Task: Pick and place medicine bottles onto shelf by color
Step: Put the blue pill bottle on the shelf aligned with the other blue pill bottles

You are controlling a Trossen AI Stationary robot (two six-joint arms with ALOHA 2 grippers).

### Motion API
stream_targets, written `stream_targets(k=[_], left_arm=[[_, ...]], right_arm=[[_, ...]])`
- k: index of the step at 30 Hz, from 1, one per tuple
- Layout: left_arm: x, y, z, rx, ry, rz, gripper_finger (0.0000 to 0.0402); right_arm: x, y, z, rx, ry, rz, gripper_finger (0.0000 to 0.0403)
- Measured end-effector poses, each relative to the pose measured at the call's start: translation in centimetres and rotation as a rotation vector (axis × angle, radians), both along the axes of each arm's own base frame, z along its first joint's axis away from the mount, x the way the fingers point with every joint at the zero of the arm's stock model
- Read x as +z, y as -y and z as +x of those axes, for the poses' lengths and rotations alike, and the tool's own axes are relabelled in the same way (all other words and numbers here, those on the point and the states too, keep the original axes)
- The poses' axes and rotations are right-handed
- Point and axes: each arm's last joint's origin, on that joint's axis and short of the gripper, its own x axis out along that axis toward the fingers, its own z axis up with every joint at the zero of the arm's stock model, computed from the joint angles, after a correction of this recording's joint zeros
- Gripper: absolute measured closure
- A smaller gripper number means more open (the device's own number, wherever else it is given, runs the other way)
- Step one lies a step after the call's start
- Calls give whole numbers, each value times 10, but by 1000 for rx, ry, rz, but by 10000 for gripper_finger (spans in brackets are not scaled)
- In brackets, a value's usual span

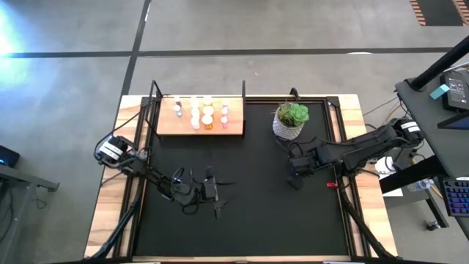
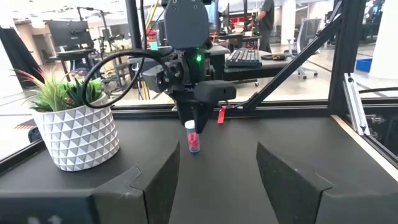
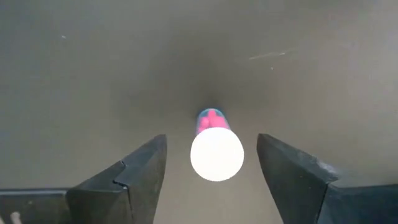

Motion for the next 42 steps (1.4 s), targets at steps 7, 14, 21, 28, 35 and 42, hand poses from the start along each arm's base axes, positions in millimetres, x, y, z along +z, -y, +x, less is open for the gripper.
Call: stream_targets(k=[7, 14, 21, 28, 35, 42], left_arm=[[0, 0, 0, 0, 0, 0, 203], [0, 0, 0, 0, 0, 0, 203], [0, 0, 0, 0, -3, 2, 203], [-1, 0, 0, 0, -7, 4, 203], [-1, -1, 0, 2, -9, 4, 203], [-3, -1, 0, 2, -27, 12, 203]], right_arm=[[-7, -1, 3, 1, -42, -5, 191], [-8, -1, 2, -2, -57, -3, 239], [-5, 0, 0, -34, -51, 1, 280], [-3, 0, 1, -34, -44, 3, 295], [24, -4, 18, 6, 66, 14, 289], [58, -11, 59, 130, 204, -23, 290]])
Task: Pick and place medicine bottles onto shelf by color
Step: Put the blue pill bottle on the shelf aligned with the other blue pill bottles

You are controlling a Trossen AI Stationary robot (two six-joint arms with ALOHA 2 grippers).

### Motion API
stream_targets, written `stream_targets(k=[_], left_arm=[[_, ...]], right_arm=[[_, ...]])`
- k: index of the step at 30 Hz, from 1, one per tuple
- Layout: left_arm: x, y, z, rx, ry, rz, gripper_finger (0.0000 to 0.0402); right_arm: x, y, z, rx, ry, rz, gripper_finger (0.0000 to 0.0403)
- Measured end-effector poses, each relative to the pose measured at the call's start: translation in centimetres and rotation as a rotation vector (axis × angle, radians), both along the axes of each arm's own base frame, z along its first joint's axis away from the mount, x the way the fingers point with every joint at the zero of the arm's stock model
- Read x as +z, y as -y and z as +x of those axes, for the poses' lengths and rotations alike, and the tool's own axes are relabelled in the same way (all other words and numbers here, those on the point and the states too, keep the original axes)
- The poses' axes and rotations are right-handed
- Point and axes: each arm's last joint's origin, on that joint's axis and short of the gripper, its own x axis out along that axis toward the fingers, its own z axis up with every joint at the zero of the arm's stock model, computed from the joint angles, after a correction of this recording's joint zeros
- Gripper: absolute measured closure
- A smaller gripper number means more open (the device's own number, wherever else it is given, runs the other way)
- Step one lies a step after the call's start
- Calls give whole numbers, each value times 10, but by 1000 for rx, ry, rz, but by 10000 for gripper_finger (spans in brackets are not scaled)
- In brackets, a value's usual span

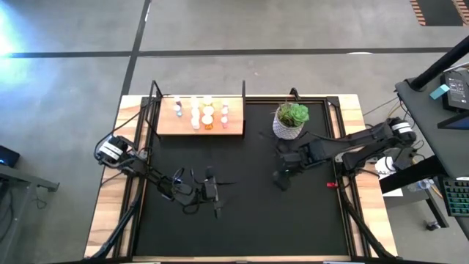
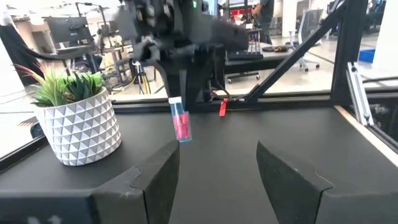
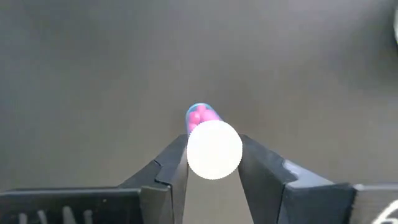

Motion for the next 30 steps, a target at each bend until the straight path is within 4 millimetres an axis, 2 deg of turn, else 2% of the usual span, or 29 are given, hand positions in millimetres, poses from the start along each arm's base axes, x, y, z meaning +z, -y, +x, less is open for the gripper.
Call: stream_targets(k=[8, 16, 22, 30], left_arm=[[-7, -1, 0, 5, -55, -15, 203], [-9, -16, 5, 117, -61, -37, 203], [-14, -32, 10, 176, -73, -151, 203], [-14, -39, 14, 158, -74, -160, 203]], right_arm=[[13, -12, 64, 245, 25, -82, 291], [22, -21, 109, 438, 72, -157, 289], [27, -24, 127, 525, 73, -204, 292], [31, -25, 138, 592, 65, -275, 289]])
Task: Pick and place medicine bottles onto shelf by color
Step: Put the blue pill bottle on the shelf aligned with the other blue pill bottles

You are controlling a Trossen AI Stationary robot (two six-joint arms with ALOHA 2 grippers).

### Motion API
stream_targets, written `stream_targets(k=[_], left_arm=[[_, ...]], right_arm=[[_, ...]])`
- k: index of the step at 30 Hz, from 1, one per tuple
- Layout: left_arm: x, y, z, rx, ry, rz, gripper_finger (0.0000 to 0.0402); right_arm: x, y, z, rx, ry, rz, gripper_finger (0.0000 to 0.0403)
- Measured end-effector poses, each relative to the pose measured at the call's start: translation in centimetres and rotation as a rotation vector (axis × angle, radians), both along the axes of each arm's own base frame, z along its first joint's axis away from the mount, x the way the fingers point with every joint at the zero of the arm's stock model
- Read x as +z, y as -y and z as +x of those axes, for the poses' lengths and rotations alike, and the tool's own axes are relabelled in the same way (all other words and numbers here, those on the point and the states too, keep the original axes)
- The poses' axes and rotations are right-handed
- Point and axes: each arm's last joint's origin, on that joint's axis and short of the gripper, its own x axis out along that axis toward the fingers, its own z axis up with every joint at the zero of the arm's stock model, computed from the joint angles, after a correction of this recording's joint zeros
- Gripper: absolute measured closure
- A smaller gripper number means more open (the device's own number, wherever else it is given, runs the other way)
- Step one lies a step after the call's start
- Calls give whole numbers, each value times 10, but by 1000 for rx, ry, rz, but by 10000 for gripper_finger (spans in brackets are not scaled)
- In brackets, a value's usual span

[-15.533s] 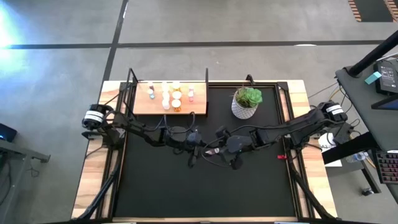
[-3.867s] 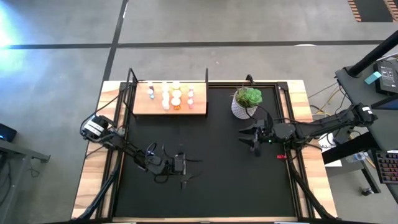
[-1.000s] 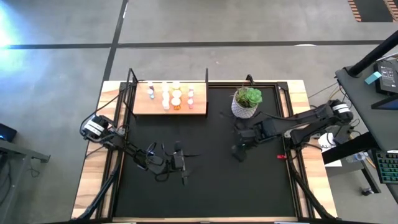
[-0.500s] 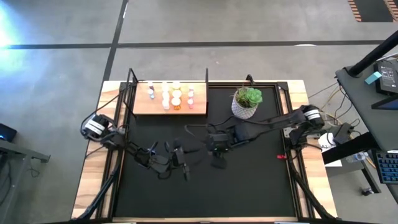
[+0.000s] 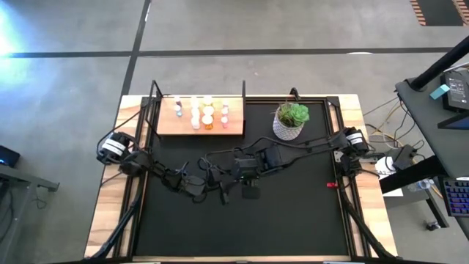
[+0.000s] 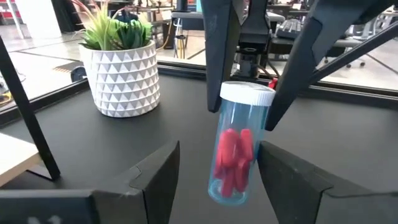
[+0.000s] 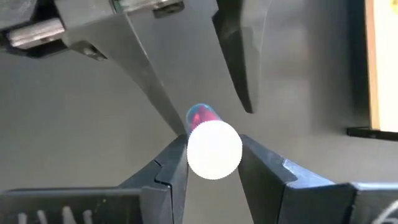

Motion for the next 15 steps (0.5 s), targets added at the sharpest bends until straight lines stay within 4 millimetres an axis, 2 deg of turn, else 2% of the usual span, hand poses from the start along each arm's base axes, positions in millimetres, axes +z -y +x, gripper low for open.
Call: stream_targets(k=[6, 15], left_arm=[[0, -4, 1, 11, 1, 0, 219], [0, -4, 2, -20, 1, -5, 298]], right_arm=[[1, 0, 0, 9, 3, -11, 291], [2, 1, 0, 10, 6, -10, 288]])
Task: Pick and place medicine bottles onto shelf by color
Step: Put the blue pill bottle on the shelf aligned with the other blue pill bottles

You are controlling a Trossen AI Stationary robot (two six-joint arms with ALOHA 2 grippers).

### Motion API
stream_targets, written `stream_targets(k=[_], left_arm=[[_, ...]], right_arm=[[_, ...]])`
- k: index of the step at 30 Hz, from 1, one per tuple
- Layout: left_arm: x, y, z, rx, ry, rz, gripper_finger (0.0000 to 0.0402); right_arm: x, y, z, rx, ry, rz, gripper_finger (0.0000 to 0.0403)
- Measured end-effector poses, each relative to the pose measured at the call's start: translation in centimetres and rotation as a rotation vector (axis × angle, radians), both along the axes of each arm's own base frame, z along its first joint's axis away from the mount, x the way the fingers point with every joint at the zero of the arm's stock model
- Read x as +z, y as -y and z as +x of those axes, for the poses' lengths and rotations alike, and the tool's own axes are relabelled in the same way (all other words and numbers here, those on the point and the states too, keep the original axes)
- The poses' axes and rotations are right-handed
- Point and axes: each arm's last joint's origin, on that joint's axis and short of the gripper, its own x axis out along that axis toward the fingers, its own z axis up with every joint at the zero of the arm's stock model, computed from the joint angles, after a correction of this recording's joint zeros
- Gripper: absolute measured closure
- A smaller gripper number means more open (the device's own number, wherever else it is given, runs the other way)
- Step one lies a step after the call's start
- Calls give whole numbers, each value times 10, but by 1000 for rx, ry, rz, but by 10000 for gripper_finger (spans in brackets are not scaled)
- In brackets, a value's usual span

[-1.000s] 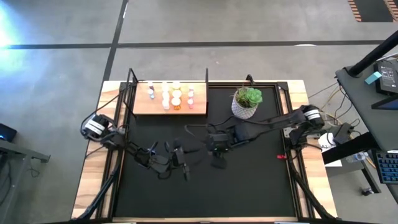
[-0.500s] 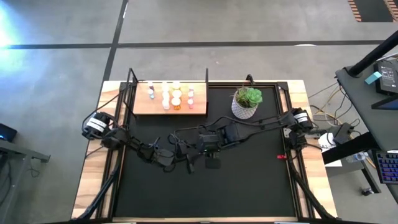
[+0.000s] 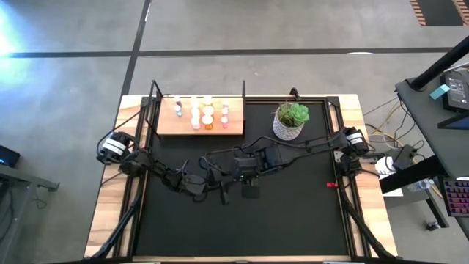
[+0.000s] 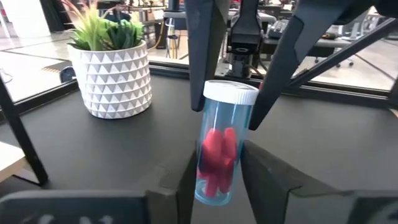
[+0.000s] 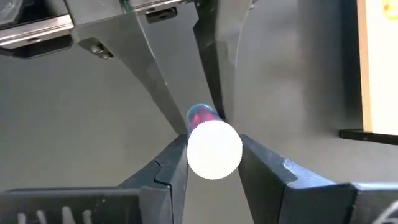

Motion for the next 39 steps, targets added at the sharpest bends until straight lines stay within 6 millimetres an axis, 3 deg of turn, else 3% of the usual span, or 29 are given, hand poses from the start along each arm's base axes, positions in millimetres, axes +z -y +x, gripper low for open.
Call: stream_targets(k=[8, 18, 23, 30, 39], left_arm=[[0, 0, 0, -27, -3, -1, 322], [-1, 0, 0, -24, -8, -1, 324], [-4, -1, -2, -22, -17, 2, 324], [-4, -7, -19, -15, -34, 11, 324], [10, -25, -68, 13, 14, -6, 324]], right_arm=[[-1, 0, -2, -2, -24, 6, 279], [-2, 1, -12, 11, -117, -15, 224], [6, 2, -31, 83, -215, -59, 214], [18, 3, -65, 84, -88, -34, 225], [-9, 7, -126, 74, 175, 35, 228]])
